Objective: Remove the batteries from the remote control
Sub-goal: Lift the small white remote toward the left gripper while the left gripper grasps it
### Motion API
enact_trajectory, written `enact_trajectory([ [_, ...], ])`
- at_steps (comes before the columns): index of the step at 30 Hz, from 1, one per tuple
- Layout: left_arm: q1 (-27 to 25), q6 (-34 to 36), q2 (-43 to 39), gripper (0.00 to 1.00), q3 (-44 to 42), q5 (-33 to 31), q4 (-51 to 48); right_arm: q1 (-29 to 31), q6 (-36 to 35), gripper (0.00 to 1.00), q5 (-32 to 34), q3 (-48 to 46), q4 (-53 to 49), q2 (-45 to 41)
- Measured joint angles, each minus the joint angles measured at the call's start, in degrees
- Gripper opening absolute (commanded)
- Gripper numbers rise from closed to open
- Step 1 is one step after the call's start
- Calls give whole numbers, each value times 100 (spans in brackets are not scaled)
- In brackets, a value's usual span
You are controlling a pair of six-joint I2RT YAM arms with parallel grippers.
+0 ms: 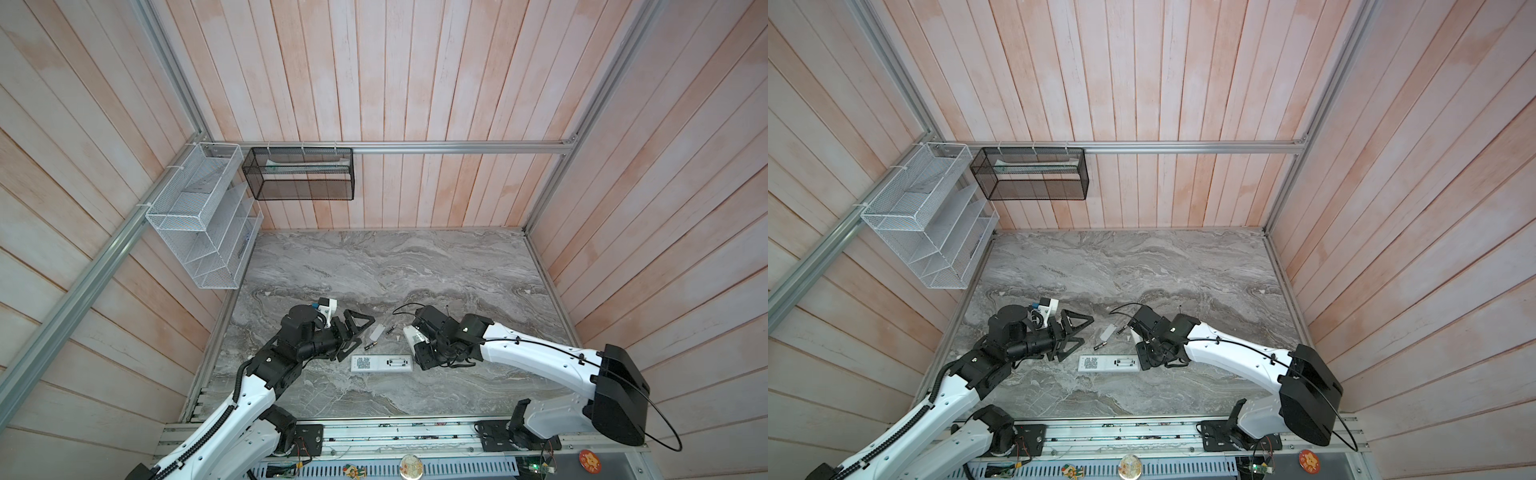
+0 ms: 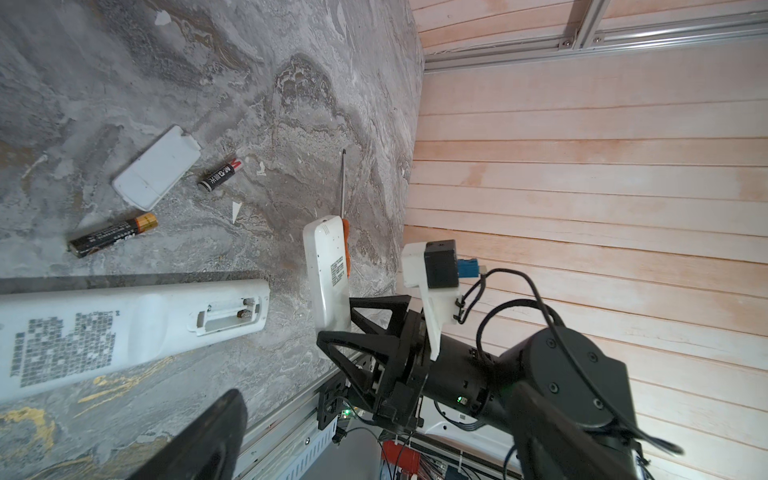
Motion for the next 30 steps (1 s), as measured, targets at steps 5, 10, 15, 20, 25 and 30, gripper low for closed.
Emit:
enact_trajectory([
  [5,-2,-39,291,100,0,216,334,-9,-136,50,-501,63,173,-378],
  [10,-2,-61,592,100,0,393,673,-9,-278,49,-931,422,361,-509],
  [15,-2,-61,942,100,39,540,968,4,-422,48,-1196,761,437,-509],
  [20,-46,-42,1287,84,175,671,1187,42,-540,47,-1314,935,433,-507],
  [25,-83,-85,1480,67,254,769,1401,94,-610,46,-1366,1034,424,-428],
  [30,-107,-103,1585,53,271,844,1554,179,-691,46,-1368,1102,402,-254],
])
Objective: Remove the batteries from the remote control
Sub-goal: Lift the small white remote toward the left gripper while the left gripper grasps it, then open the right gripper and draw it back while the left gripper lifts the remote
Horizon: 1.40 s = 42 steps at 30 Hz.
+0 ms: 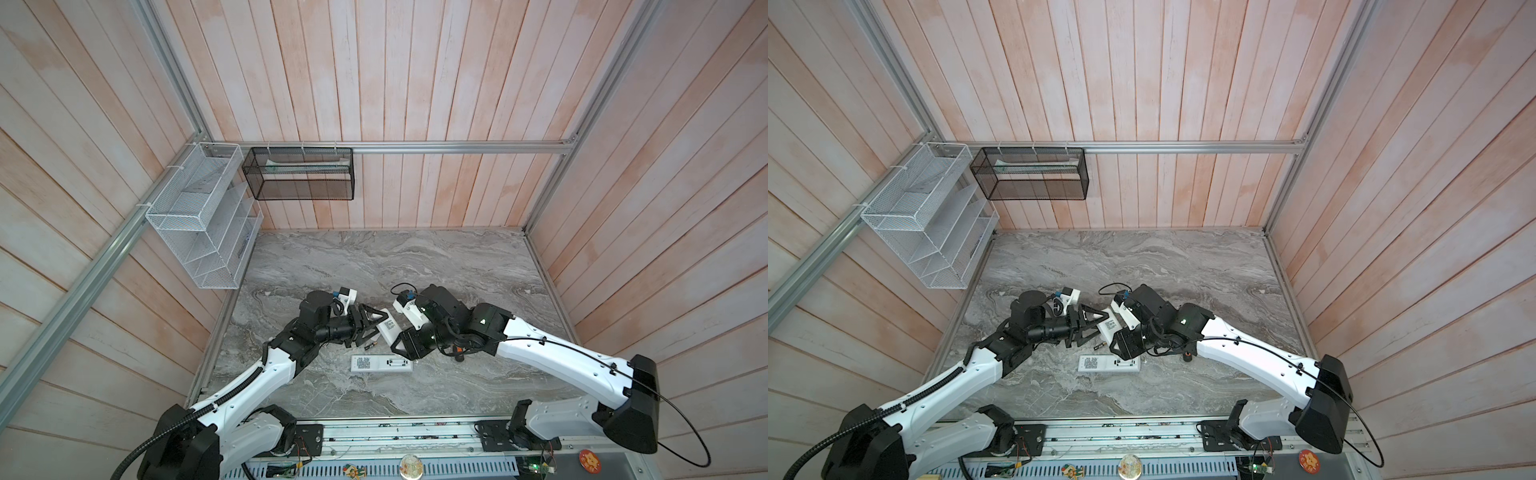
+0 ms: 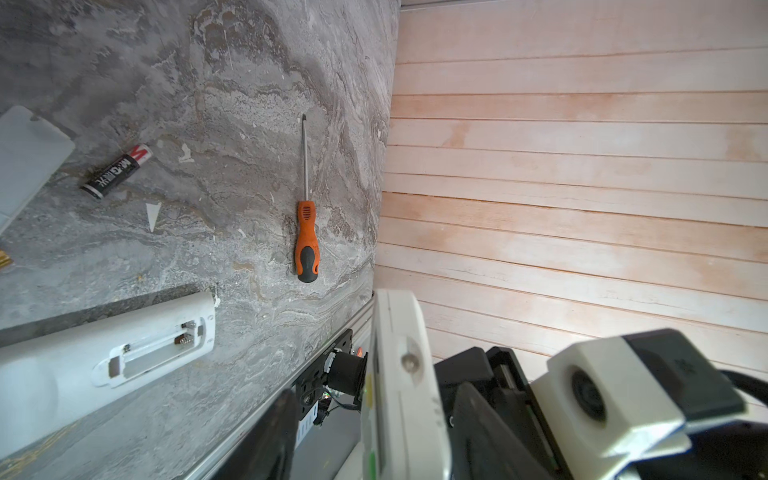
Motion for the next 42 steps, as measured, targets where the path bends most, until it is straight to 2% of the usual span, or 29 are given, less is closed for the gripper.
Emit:
enact_trajectory([
  [3,-2,11,26,39,9,52,35,26,-26,46,0,35,-9,66],
  [6,-4,11,26,30,15,72,55,37,-39,46,2,76,-15,94],
  [10,-4,4,26,25,15,94,68,39,-42,48,4,103,-17,101],
  [12,-4,2,26,25,15,96,79,39,-39,55,7,131,-24,122],
  [16,-4,26,24,25,15,92,83,33,-9,78,7,188,24,151],
  [21,-2,203,-44,24,15,149,245,-280,407,91,-144,7,498,-260],
  [25,42,400,-79,24,15,575,769,-1051,901,92,-599,-511,1097,-1202],
  [30,79,608,-79,24,46,1276,1331,-1733,1375,92,-1202,-920,1587,-1856],
  [37,79,605,-52,24,415,1917,2065,-2037,1821,91,-1786,-1322,1897,-2173],
  [40,92,664,-39,22,514,1958,2118,-2041,1974,91,-1954,-1392,2057,-2173],
  [42,122,741,-55,16,514,1707,1886,-2041,2129,90,-2004,-1453,2186,-2175],
])
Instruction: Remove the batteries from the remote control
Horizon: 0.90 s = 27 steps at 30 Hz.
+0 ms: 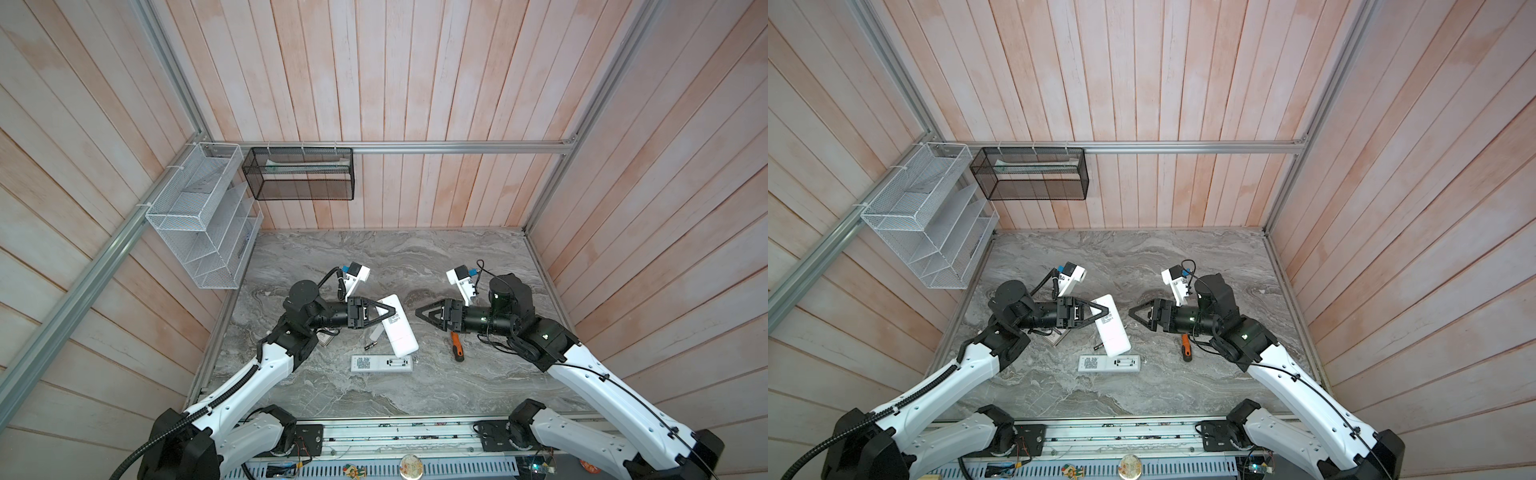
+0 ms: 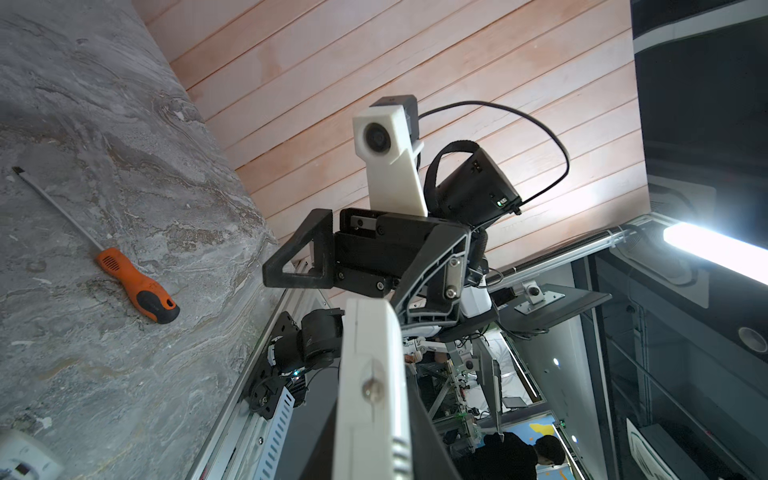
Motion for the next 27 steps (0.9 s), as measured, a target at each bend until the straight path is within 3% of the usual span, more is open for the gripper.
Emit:
enact_trajectory([
  [3,33,-111,-343,15,-308,-1102,-389,0,492,89,195,-238,188,-63],
  [7,57,-800,-1537,11,-1473,-2865,-442,9,1381,88,605,-859,564,-262],
  [12,52,-1108,-1950,9,-1655,-4223,-953,166,1976,88,820,-968,828,83],
  [19,50,-1043,-1961,8,-1368,-4824,-1185,518,2059,80,785,-382,981,999],
  [27,50,-999,-1958,8,-1368,-4966,-1204,872,1888,72,619,424,1038,1779],
])
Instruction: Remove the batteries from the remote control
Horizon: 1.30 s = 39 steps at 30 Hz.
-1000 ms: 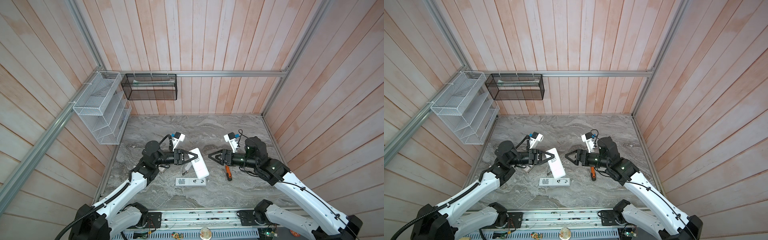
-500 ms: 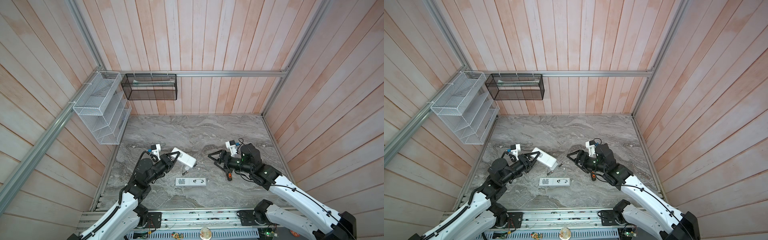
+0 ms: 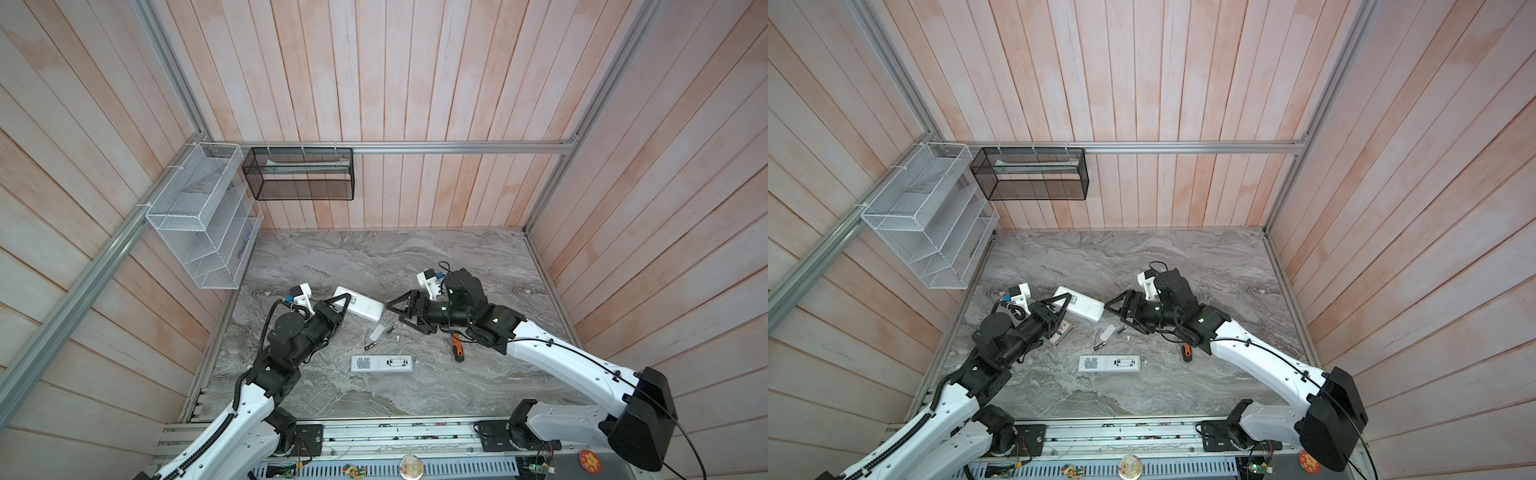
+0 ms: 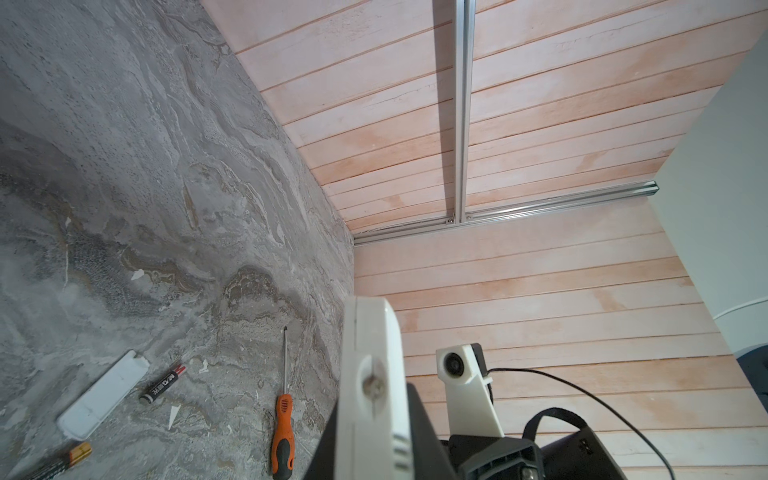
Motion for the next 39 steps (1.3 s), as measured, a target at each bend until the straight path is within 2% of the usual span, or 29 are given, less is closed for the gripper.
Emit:
enact_trajectory([
  [15,-17,17,-17,8,0,0,-26,236,-157,59,-457,514,111,852],
  [39,-118,-153,-24,7,0,-50,195,249,-129,40,-472,514,435,935],
])
